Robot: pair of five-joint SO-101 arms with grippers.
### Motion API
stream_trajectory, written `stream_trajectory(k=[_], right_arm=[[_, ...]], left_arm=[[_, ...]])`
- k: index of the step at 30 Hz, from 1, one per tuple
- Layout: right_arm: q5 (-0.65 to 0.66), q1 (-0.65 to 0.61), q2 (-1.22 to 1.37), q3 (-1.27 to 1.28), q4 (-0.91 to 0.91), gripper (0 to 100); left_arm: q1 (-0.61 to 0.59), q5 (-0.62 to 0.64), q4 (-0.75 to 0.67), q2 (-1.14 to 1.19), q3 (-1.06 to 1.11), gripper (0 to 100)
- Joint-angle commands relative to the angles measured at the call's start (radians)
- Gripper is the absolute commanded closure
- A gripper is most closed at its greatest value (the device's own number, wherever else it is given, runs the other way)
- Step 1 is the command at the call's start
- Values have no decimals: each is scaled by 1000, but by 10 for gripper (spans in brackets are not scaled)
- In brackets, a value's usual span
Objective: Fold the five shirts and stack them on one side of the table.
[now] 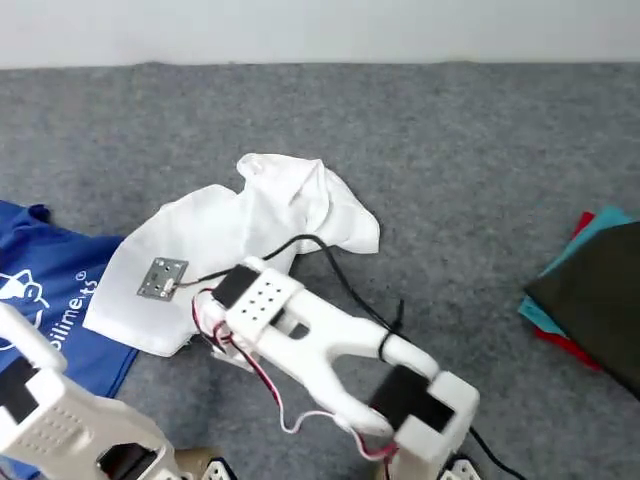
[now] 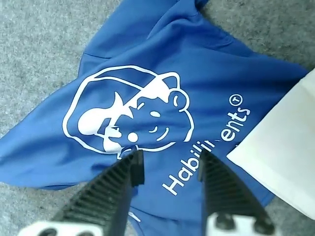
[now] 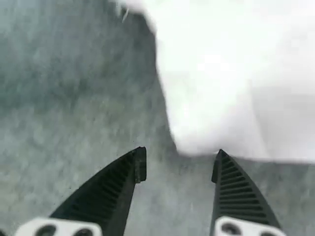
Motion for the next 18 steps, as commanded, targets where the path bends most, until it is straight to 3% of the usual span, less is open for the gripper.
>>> stream_trajectory(k=[1,8,12,18], right_arm=[[-11,33,85,-91,-28,779],[-3,193,174,-252,-18,958],[0,283,174,-370,74,989],[126,380,173,-551,303,987]], left_arm=[[-8,-9,18,-58,2,813],[-9,-9,18,-58,2,813],[-9,-9,18,-58,2,813],[-2,-9,18,-58,2,813]])
